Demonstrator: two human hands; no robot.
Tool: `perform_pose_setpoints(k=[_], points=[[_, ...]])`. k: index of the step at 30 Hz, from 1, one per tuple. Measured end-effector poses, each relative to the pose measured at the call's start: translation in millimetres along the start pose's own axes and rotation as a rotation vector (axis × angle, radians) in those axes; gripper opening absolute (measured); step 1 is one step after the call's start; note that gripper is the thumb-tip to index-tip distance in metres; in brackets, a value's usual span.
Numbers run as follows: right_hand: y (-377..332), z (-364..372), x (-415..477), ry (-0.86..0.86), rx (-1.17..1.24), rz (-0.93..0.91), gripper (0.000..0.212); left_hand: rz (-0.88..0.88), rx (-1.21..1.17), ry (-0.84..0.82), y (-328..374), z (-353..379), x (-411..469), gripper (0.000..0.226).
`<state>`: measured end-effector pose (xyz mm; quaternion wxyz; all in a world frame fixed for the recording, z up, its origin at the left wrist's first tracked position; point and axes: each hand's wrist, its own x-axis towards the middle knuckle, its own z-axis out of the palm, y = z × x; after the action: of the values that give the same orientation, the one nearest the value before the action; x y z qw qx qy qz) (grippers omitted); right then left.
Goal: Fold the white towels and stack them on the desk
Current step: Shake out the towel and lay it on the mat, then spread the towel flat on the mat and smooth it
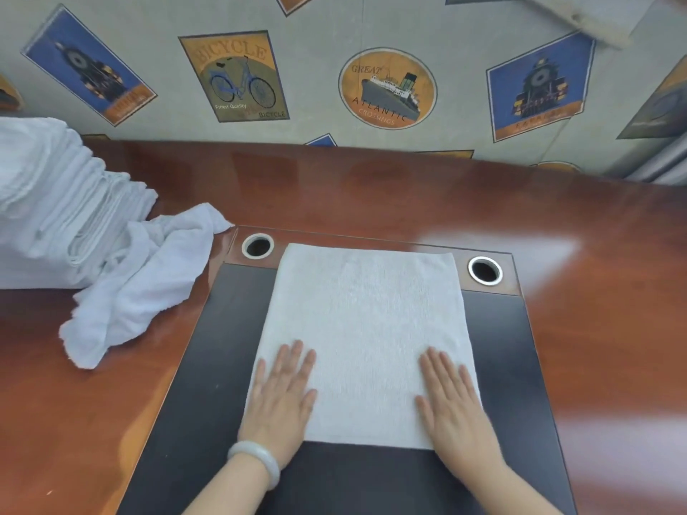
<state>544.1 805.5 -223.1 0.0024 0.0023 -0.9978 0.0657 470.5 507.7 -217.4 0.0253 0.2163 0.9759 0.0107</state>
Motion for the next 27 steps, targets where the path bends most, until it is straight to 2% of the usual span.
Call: perform_pose_setpoints(k=[5,7,10,16,17,18,20,23,24,26,27], points=[[26.7,-13.4,-24.0,-0.018,0.021,0.113,0.066,-0.082,-0.004,-0.053,-41.4,-10.4,-25.6,0.061],[23.2,-20.4,-31.7,0.012,0.05,0.014,0.066,0.026,-0.006,-0.017,-37.2,-14.8,-33.7,0.063],[15.3,-29.3,-45.1,-0.013,0.079,-0.184,0.051,0.267,-0.042,-0.009,-28.3,-19.1,-45.8,0.059],[19.8,-33.9,-42.9,-0.005,-0.013,-0.282,0.022,0.342,0.004,0.096,-26.2,-25.7,-32.4,0.03],[19.4,-36.1,-40.5,-0.011,-0.04,-0.319,0.023,0.379,0.036,0.088,-26.0,-31.1,-28.1,0.026],[19.3,-38.7,-38.4,-0.023,-0.073,-0.349,0.03,0.428,0.078,0.075,-26.5,-35.3,-23.6,0.034],[18.1,-46.9,-33.5,-0.062,-0.111,-0.346,0.042,0.488,0.174,-0.007,-27.1,-45.4,-14.2,0.052],[12.2,-65.6,-22.7,-0.271,-0.047,-0.231,0.048,0.462,0.185,-0.264,-17.1,-75.1,-5.2,0.057],[11.7,-73.2,-20.7,-0.361,0.012,-0.168,0.045,0.453,0.116,-0.361,-16.1,-77.8,-4.3,0.051],[17.4,-91.0,-17.5,-0.527,0.144,-0.098,0.04,0.374,-0.059,-0.741,-15.6,-86.9,-3.5,0.037],[21.4,-101.1,-13.8,-0.666,0.226,-0.045,0.042,0.35,-0.143,-0.82,-18.2,-92.1,-0.7,0.031]])
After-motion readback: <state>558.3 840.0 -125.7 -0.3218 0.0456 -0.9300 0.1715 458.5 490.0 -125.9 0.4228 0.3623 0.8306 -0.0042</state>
